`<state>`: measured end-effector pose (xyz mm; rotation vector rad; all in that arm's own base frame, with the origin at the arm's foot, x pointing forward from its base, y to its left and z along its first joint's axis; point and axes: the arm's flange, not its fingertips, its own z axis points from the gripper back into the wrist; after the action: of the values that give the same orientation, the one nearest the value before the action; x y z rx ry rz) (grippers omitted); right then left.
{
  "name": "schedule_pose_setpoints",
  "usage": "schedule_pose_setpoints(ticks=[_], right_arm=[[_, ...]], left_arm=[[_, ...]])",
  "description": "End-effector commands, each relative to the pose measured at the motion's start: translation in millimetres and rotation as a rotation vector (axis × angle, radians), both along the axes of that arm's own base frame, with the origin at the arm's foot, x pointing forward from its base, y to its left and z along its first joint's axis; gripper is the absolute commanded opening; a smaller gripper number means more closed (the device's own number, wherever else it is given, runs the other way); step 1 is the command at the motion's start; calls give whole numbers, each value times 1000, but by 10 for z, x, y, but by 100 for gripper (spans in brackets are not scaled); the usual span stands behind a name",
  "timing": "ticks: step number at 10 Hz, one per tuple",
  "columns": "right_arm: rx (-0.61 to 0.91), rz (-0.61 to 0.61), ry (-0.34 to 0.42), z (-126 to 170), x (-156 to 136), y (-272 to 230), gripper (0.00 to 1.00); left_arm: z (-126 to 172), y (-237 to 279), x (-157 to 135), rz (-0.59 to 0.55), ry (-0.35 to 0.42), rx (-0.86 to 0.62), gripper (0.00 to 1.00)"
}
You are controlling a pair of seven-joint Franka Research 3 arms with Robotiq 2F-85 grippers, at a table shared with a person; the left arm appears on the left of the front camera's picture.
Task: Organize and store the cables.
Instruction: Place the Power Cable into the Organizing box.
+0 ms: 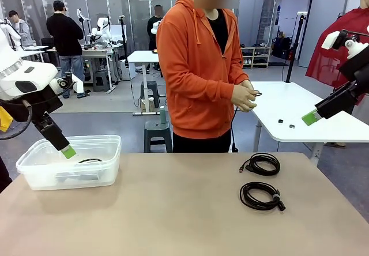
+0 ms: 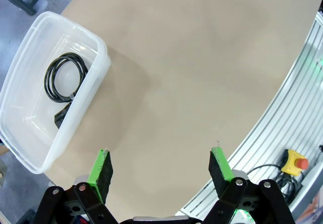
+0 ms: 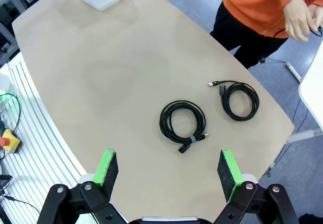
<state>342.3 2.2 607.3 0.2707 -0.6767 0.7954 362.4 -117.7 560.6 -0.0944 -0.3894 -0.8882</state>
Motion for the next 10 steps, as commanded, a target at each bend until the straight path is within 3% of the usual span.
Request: schedule_pose_setpoints(ticks=[1, 10], right_arm=[[0, 6, 0, -4, 2, -4, 100], [0, 6, 0, -4, 2, -4, 100]], left_arm=[[41, 1, -22, 14, 17, 9, 96], [41, 1, -22, 14, 17, 9, 96]])
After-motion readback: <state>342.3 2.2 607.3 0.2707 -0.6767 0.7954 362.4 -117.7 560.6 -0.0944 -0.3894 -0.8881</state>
